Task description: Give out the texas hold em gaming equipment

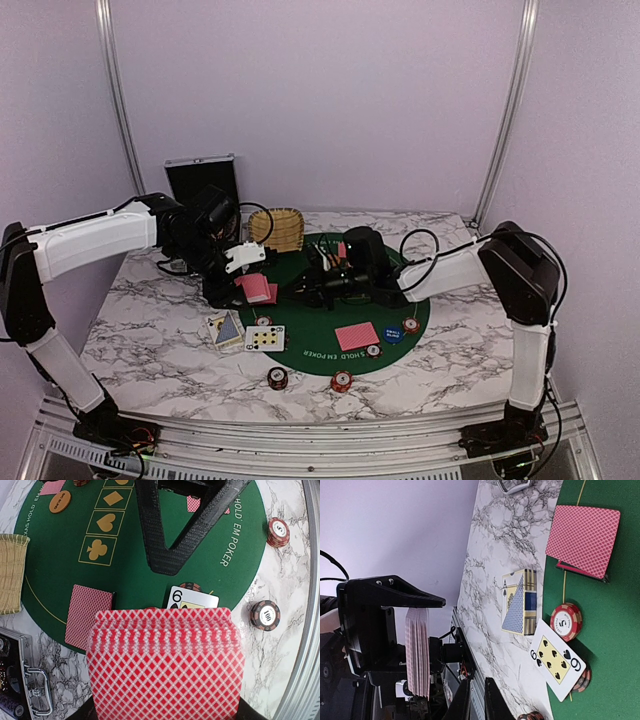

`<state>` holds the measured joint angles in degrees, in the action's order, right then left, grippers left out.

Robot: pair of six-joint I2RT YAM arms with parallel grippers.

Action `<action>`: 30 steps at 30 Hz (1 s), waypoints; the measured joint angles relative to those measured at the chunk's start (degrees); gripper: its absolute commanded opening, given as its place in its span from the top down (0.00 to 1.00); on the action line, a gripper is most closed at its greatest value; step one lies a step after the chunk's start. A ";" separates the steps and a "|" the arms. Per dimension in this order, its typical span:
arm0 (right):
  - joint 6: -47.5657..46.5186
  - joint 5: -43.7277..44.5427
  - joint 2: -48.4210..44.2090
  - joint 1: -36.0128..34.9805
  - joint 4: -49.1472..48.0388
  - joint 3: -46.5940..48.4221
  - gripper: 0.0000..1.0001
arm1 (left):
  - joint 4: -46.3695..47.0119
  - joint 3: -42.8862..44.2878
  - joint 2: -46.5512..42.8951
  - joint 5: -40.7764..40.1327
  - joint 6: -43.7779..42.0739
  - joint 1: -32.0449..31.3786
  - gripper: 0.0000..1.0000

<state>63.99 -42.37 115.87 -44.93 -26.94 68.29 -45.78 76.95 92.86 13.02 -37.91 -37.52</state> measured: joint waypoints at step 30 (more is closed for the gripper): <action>-17.25 2.36 7.34 -0.24 19.82 4.74 0.60 | 0.00 -1.29 -1.60 -0.11 -0.22 0.66 0.86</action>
<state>46.74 -40.01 123.22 -45.17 -7.11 73.03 -45.78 75.66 91.26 12.91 -38.13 -36.86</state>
